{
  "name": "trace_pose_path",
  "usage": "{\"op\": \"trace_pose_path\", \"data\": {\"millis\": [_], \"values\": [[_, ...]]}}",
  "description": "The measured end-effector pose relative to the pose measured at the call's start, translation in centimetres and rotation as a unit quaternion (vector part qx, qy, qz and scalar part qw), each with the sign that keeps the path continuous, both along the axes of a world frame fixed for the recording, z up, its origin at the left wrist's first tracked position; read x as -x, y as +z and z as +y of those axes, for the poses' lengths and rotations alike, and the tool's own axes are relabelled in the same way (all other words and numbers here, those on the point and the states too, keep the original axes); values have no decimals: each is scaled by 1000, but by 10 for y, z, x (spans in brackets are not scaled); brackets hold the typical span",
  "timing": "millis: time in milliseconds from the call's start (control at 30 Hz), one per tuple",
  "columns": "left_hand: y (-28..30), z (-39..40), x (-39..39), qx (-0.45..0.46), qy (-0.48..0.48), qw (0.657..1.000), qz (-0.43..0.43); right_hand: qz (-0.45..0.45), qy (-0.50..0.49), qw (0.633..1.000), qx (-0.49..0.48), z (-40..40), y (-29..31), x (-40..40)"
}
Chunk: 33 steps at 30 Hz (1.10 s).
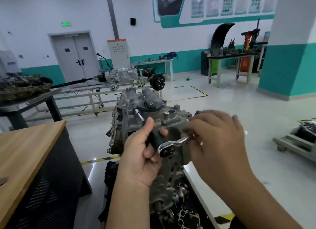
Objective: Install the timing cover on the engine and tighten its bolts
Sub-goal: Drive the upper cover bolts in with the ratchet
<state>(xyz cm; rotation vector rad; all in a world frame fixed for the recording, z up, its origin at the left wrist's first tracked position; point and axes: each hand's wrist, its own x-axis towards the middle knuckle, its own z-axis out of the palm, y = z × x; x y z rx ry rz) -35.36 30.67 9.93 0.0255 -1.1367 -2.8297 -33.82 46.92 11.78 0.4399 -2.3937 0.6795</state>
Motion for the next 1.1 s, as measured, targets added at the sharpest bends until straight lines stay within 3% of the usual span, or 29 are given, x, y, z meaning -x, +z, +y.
{"op": "trace_pose_path", "data": {"millis": [67, 100, 200, 267, 333, 400, 500, 567, 667, 733, 800, 833, 900, 1000, 1067, 1100], "values": [[2, 2, 2, -8, 16, 1000, -2, 64, -32, 997, 12, 1, 6, -1], [4, 2, 2, -8, 27, 1000, -3, 46, -33, 998, -23, -4, 5, -5], [6, 1, 3, 62, 78, 994, -49, -143, 31, 987, -71, -21, -21, -11], [2, 2, 3, 69, 97, 990, -80, -159, 58, 981, -92, -22, -33, -10], [0, 6, 3, 33, 98, 990, -93, -76, 59, 988, -118, -19, -30, -5], [1, 10, 4, 1, 106, 988, -110, 51, 63, 994, -78, -14, -28, 0], [10, 16, 11, -13, 100, 986, -132, 69, 103, 989, -85, -10, -26, 5], [18, 18, 16, -19, 88, 989, -121, 32, 159, 983, -85, -10, -29, 9], [23, 18, 14, -43, 40, 997, -58, -82, 212, 974, 12, -13, -38, 12], [21, 12, 8, -72, -18, 997, 4, -117, 233, 959, 113, -22, -39, 9], [19, 6, 4, -85, -48, 994, 41, -121, 230, 959, 112, -29, -37, 7], [17, 3, 4, -82, -44, 995, 44, -93, 208, 971, 68, -30, -35, 7], [16, 2, 4, -56, -19, 998, 30, 51, 127, 991, -9, -22, -29, 10], [17, 7, 7, -52, 12, 999, -1, 227, 12, 974, 9, -3, -17, 17], [20, 13, 11, -92, 25, 995, -23, 232, 6, 973, 18, -1, -23, 17], [22, 14, 13, -120, 27, 992, -36, 192, 19, 981, 20, -6, -33, 12]]}}
